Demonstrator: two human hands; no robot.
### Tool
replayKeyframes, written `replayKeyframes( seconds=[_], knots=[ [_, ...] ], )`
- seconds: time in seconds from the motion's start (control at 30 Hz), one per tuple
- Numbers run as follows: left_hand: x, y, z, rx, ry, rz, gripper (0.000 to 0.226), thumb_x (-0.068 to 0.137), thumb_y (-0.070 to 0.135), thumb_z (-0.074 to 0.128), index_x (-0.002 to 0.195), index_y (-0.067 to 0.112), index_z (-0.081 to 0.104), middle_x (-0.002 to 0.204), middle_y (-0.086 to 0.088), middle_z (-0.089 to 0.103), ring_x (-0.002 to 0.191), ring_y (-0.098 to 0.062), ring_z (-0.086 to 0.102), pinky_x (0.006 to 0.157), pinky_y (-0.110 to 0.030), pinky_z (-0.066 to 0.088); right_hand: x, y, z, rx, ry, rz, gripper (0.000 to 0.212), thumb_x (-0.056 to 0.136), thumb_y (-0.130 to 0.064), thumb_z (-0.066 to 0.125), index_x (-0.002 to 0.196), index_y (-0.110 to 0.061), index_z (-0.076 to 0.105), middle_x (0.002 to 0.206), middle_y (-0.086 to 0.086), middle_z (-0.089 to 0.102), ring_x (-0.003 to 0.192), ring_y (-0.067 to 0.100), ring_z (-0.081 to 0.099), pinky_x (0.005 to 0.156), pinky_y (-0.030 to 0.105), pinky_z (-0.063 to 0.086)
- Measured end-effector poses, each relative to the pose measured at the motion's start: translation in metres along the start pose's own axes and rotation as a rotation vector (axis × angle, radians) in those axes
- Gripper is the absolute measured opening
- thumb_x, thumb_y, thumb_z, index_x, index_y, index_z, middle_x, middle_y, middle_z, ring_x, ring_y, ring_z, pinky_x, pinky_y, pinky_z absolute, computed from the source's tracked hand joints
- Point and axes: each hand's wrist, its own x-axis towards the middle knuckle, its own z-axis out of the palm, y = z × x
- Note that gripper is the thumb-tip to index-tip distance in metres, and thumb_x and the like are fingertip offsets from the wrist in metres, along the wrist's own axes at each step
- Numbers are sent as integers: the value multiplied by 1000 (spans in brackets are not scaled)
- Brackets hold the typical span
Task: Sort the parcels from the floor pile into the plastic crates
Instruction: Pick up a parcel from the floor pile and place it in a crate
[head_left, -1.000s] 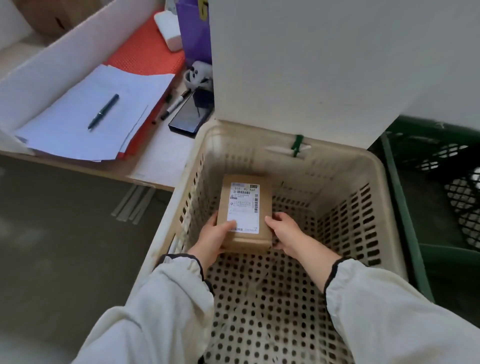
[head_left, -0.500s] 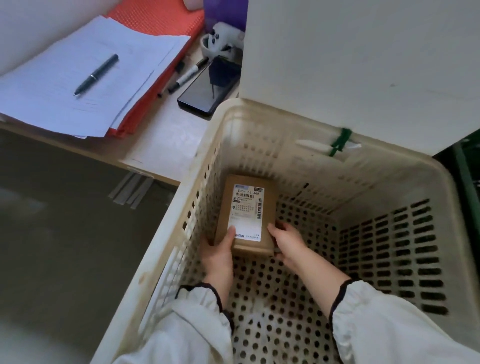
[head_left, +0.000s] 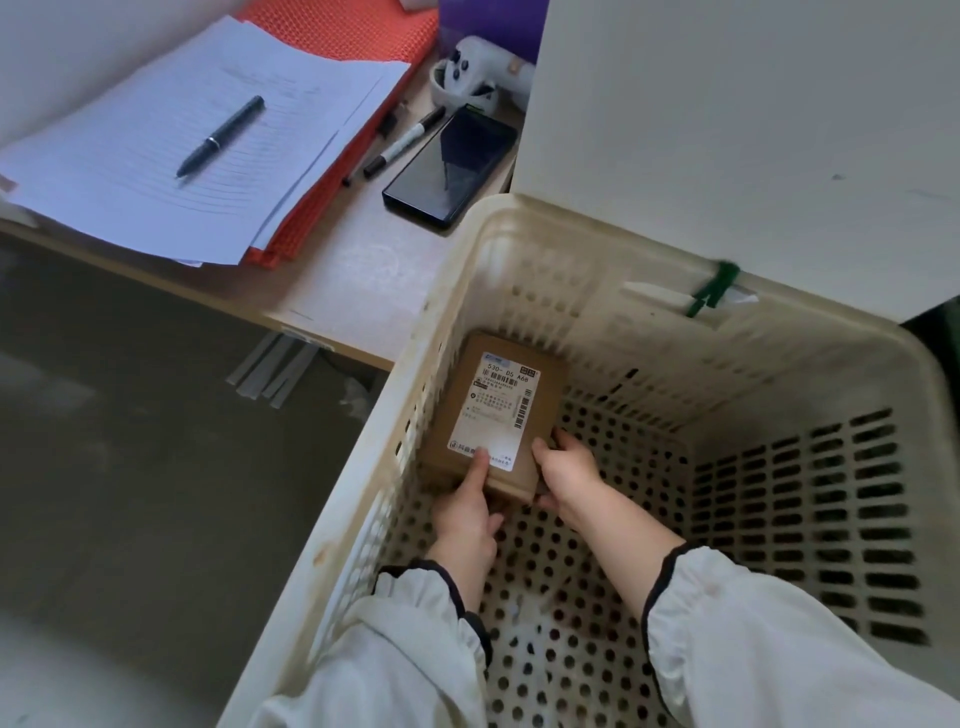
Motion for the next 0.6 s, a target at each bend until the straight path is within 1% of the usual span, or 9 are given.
replayKeyframes(
  seconds=[0.13,0.23,0.33,0.43,0.47,0.5,0.53,0.57,0.6],
  knots=[
    [-4,3,0,17,-22,-12,51,81,38,72,122,13,55,120,-8,62,110,-27,58,92,-44,49,-5,-2,-2,-42,18,24,49,97,-23,49,144,-20,35,128,10,58,109,33,60,92,51,49],
    [-18,9,1,37,3,-20,58,84,36,70,130,7,50,130,-13,56,122,-34,51,93,-49,48,-17,-4,-9,-165,122,-71,48,95,-26,53,139,-10,42,131,12,56,114,32,57,95,42,47],
    [-40,19,4,66,6,-33,62,84,36,70,135,9,47,137,-13,50,127,-36,45,98,-53,43,-43,-13,-18,-281,155,-140,48,95,-29,53,137,-7,45,132,12,55,117,29,54,89,31,43],
    [-72,33,8,143,-27,-50,62,86,37,68,139,15,44,140,-12,49,129,-34,44,104,-52,37,-74,-27,-28,-332,143,-160,45,94,-29,53,135,-9,47,126,10,57,112,26,55,83,29,42],
    [-83,39,10,186,-51,-51,62,86,36,68,139,15,44,138,-12,49,125,-33,47,101,-50,40,-87,-33,-31,-345,131,-176,45,94,-29,54,134,-10,47,117,10,58,104,25,57,79,28,42],
    [-98,47,10,229,-76,-33,58,86,34,67,136,13,46,132,-14,52,114,-31,54,93,-46,46,-100,-39,-34,-362,119,-196,45,93,-30,54,134,-11,48,109,8,58,96,23,56,75,28,43],
    [-115,56,10,285,-103,6,51,87,31,66,130,10,50,120,-14,56,98,-27,59,79,-40,49,-115,-46,-37,-387,104,-221,45,92,-30,55,133,-12,49,106,6,57,93,21,54,76,29,43],
    [-131,65,10,367,-128,76,42,89,28,64,124,7,53,106,-12,59,82,-22,59,66,-33,48,-131,-52,-40,-426,85,-262,43,92,-29,56,131,-12,51,109,5,59,95,21,55,79,31,43],
    [-147,75,8,488,-148,181,35,91,27,62,118,6,55,95,-9,60,72,-19,58,59,-28,46,-148,-59,-42,-483,69,-319,40,92,-28,56,129,-11,53,116,6,60,101,21,57,84,32,43]
  ],
)
